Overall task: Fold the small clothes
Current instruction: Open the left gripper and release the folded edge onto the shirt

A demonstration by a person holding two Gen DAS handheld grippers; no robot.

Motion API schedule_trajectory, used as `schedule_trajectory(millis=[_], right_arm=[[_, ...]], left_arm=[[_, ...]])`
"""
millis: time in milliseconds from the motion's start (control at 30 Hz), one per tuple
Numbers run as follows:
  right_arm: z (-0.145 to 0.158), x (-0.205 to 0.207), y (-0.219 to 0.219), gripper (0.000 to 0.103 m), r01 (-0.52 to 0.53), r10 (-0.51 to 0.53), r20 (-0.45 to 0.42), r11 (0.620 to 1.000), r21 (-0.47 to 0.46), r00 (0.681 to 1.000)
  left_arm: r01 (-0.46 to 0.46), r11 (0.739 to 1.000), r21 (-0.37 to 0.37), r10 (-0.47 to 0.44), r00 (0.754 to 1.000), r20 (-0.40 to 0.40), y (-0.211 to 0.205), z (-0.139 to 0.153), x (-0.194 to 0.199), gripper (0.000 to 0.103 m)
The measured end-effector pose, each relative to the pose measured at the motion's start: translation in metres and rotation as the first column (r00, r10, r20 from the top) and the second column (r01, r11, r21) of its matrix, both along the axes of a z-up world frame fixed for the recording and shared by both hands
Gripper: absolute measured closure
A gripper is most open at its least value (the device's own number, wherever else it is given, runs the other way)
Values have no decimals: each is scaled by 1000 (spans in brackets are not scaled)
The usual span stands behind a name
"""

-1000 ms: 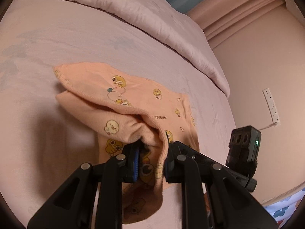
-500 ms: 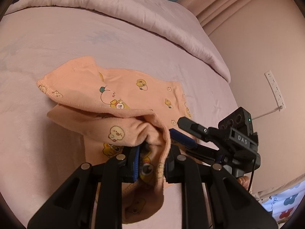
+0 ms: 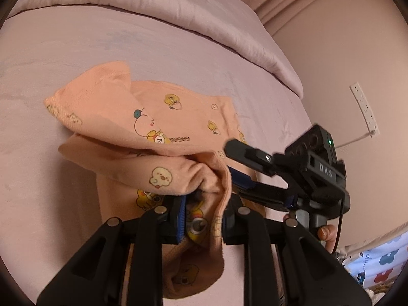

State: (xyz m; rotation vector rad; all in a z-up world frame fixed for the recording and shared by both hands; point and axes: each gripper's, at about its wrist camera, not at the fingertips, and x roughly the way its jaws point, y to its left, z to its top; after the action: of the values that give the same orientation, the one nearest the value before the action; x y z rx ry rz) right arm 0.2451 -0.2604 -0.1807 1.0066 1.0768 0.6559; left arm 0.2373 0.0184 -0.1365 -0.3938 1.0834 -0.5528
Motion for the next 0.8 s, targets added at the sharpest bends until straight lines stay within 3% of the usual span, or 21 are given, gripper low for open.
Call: schedule_trajectory(millis=[100,300,400,467,633,800], right_arm=[[-2,6,2,52,-16,16,-26,1000,22,1000],[1,9,-9,50,-14,15,-23,999,30,1000],[1,10,-18,42,-14,15,-30,999,49,999],[-2,11,-23,41,-16,19,-41,998,63,999],[-7,13,-25,41,-23,24,-57,999,29,998],[-9,15,-20,41,-25,24,-46,999,-23,999]], left_arm=[[36,999,3,-36,999,5,-12,-1,1,82],[133,989,63,-135,991,19,-46,0,2,67],[193,981,-33,-193,981,18,-54,1,2,66],[210,977,-31,-209,977,39,-58,3,0,64],[167,986,-26,-166,986,21,-42,-3,-2,64],[60,998,0,-60,998,-14,-1,-14,-16,64]])
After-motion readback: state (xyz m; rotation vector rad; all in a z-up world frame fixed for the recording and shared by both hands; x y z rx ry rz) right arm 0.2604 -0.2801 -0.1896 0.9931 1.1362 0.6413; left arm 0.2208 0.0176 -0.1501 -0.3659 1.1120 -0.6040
